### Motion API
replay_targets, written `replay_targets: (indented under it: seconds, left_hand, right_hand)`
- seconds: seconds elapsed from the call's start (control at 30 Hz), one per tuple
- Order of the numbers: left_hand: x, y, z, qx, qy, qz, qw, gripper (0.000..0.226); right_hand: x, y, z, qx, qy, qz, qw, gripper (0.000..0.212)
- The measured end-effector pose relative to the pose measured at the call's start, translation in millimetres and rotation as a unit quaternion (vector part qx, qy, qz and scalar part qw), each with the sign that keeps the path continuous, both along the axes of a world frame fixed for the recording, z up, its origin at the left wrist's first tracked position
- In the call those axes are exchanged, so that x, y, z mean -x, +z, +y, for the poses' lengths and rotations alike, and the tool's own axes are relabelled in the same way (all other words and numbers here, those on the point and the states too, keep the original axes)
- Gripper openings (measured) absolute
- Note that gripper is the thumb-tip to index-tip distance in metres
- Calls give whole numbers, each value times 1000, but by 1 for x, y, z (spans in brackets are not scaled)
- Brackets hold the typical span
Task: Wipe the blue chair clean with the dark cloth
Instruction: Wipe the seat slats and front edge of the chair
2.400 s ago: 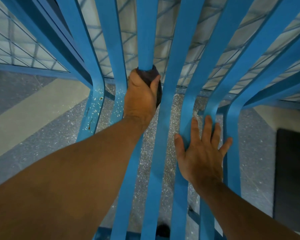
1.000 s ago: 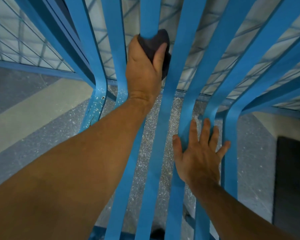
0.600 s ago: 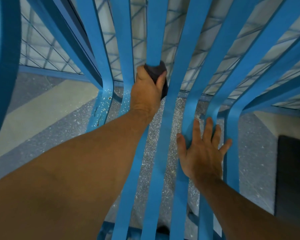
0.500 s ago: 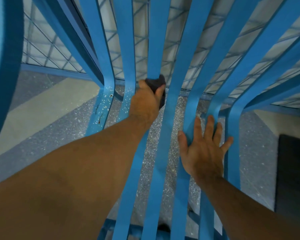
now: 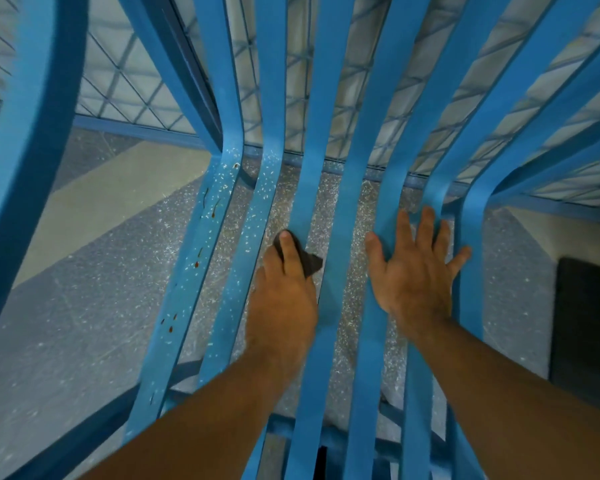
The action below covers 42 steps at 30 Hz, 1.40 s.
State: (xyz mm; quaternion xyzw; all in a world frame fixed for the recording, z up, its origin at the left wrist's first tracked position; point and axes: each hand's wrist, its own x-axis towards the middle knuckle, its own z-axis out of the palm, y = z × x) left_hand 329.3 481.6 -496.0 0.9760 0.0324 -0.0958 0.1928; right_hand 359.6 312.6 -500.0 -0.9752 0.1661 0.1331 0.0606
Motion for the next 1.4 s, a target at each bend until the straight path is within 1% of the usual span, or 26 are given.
replay_targets:
  seconds: [0.1,0.17,0.23,0.27,0.33,0.4,0.47,0.5,0.57,0.6,0.63,0.7,0.73,0.77,0.83,0.87,0.93,1.03,1.07,1.1,1.17,1.2,1.27,1.33,1.4]
  left_hand:
    - [32,0,10,-10,-23,21,999,74]
    - [51,4,17,3,-25,40,999,79]
    - [73,10,26,15,-21,50,998,78]
    - [83,15,32,26,-18,54,998,75]
    - [106,29,45,68,4,91,993,63]
    - [133,44,59,107,20,116,987,55]
    - [159,59,73,152,41,113,981,61]
    - [171,65,81,186,60,103,975,60]
    - [193,77,99,243,85,91,962,44]
    - [200,86,107,255,96,89,958,39]
    - [207,92,115,262,110,83,955,37]
    - [215,107,128,266,147,71,950,31]
    - [217,114,134,273,158,67,947,29]
    - [219,118,139,288,159,62,942,32]
    - [221,124,149,326,146,65,932,42]
    - [223,125,155,338,139,70,928,42]
    - [228,125,169,341,145,73,926,39]
    - [237,121,191,337,170,76,923,35]
    - [239,122,196,337,168,81,923,36]
    - [241,123,202,340,165,88,922,38]
    - [243,126,208,344,157,100,921,41]
    - [243,126,209,341,152,105,922,41]
    - [240,122,203,333,149,101,926,37]
    - [233,114,186,327,172,104,923,26]
    - [226,96,161,327,210,121,913,17]
  right_hand:
    - [2,0,-1,-22,-2,-27,999,76]
    - [6,2,-3,-56,2,-73,996,73]
    - [15,6,-3,-95,11,-124,988,70]
    - [22,10,0,-116,11,-141,983,70]
    - [42,19,12,-159,6,-162,974,68]
    - [66,27,30,-197,6,-162,967,68]
    - [91,34,51,-220,13,-141,965,69]
    - [103,36,62,-226,19,-136,965,68]
    - [127,46,86,-244,36,-144,958,61]
    - [141,53,99,-268,42,-146,951,54]
    - [155,59,113,-306,50,-133,942,47]
    - [187,69,141,-384,97,-70,915,34]
    - [202,72,153,-419,120,-38,899,32]
    - [214,75,163,-458,118,-1,881,32]
    - [234,82,177,-534,66,65,841,36]
    - [240,86,182,-561,40,88,822,39]
    - [248,91,194,-580,16,111,807,45]
    - [250,92,215,-581,20,113,806,47]
    - [250,92,222,-580,20,109,807,43]
    - [249,91,227,-575,27,104,811,36]
    - [248,92,236,-546,47,98,830,18]
    - [250,93,237,-539,45,101,835,15]
    - [255,93,234,-540,15,108,834,13]
    - [259,93,221,-543,-40,110,832,6]
    - [261,89,204,-506,-73,90,854,7]
